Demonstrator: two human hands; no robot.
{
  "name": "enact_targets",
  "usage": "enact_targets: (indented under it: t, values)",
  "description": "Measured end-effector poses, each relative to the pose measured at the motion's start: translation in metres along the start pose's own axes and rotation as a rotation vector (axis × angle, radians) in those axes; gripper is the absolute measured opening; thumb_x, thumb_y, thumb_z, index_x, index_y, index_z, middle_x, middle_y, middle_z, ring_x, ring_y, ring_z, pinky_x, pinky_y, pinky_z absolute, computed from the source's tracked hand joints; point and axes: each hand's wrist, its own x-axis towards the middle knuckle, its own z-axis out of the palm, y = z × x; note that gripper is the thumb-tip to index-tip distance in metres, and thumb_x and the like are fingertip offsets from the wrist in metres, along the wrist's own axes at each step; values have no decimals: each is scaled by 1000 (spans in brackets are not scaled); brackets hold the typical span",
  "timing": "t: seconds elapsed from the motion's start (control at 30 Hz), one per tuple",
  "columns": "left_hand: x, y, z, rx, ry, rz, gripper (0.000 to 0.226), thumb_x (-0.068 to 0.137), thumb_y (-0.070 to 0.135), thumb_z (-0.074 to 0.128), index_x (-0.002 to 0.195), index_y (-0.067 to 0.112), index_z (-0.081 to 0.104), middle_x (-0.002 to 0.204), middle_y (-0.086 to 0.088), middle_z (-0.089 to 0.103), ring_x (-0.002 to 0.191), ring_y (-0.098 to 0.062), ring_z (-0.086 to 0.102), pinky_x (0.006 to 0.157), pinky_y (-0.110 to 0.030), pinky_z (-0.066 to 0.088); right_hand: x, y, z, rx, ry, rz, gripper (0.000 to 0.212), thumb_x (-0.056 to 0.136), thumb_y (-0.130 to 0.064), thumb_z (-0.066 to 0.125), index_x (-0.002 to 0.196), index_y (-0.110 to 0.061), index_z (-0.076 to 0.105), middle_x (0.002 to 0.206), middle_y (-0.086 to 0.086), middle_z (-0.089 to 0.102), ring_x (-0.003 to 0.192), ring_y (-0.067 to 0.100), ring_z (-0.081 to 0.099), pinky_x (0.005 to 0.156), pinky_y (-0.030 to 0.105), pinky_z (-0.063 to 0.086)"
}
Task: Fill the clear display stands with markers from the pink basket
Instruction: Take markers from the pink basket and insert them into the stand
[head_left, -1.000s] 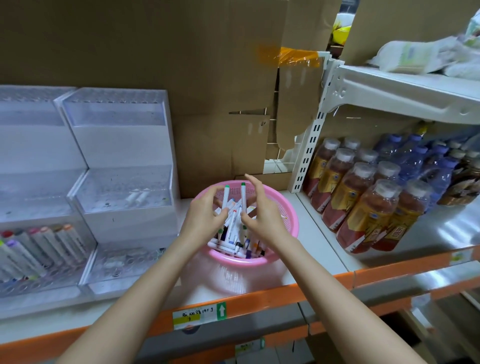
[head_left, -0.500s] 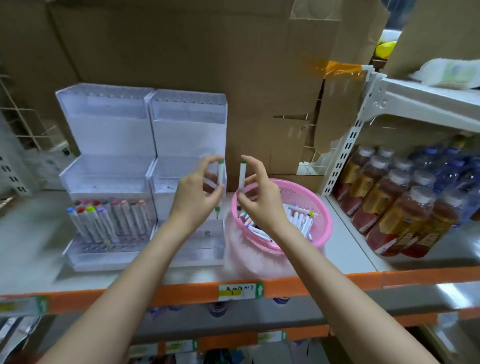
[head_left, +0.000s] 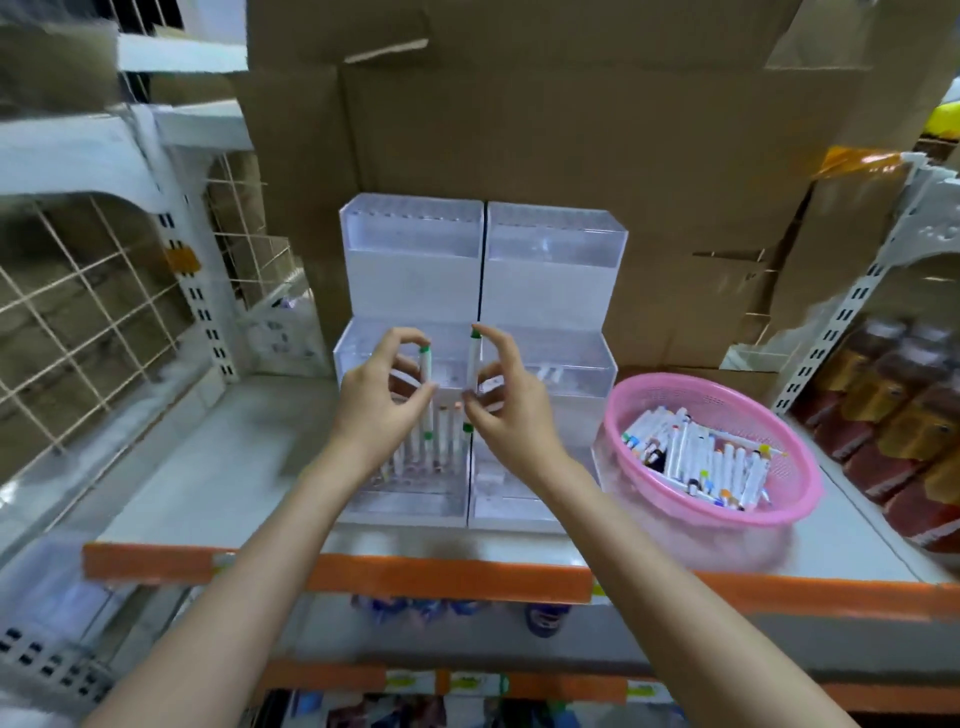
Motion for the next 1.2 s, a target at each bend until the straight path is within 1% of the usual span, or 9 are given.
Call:
enact_targets:
  t: [0.1,0.17,0.3,0.47,0.67,0.8,0.83,0.97,1.2]
  values:
    - [1,-12,-14,-41,-33,-25,33,83,13,70,105,30,52,81,1,64,70,-14,68,66,-41,59,-1,-1,21,-38,-6,20,68,83,3,63,138,-29,39,75,-7,53,61,8,57,59,19,46]
    - [2,-16,-20,-60,-46,-25,32,84,11,69,106,28,52,82,-1,66,70,-13,68,66,-41,60,-2,0,31,-38,0,42,68,83,4,64,137,-29,41,75,-2,55,65,7,58,60,13,44]
    - [4,-26,-23,-57,-86,-3,30,84,9,70,104,24,53,80,-2,67,70,-9,68,69,-35,59,-2,0,46,-29,63,82,62,84,1,66,134,-28,45,75,1,61,70,12,62,63,17,48]
    - [0,-39,-19,-40,-82,32,27,80,8,74,99,18,57,73,3,69,72,-9,68,75,-39,57,-8,1,57,-13,100,90,54,84,0,69,128,-25,50,75,-16,54,67,2,58,66,23,53]
    - [-4,-36,-19,18,-113,103,22,80,13,74,97,10,61,74,4,67,72,-8,66,74,-25,54,-17,5,62,5,112,106,53,85,1,66,127,-28,49,75,-15,54,65,4,59,61,19,51]
    - [-7,-36,-19,88,-130,148,21,80,12,74,96,8,61,76,1,66,70,-9,61,66,-2,41,-17,5,64,-5,130,116,54,86,-2,66,125,-35,47,77,-14,55,65,7,60,61,21,50]
    - [-7,-36,-19,94,-128,152,21,80,13,74,96,9,61,75,2,65,70,-9,60,65,-3,41,-17,4,64,-7,131,119,54,86,-2,65,125,-35,47,78,-14,55,66,8,61,61,23,51]
    - [-5,-41,-18,110,-97,164,21,78,12,76,91,9,60,73,-2,65,70,-20,61,68,-30,50,-18,3,67,-28,132,140,57,86,1,62,121,-39,46,86,-4,59,70,15,62,63,33,53]
    - [-7,-44,-10,165,-71,188,21,71,4,78,81,8,61,67,4,56,72,-26,57,66,-35,48,-22,1,68,-83,103,162,64,84,4,62,117,-46,40,92,-7,58,74,13,65,62,22,50]
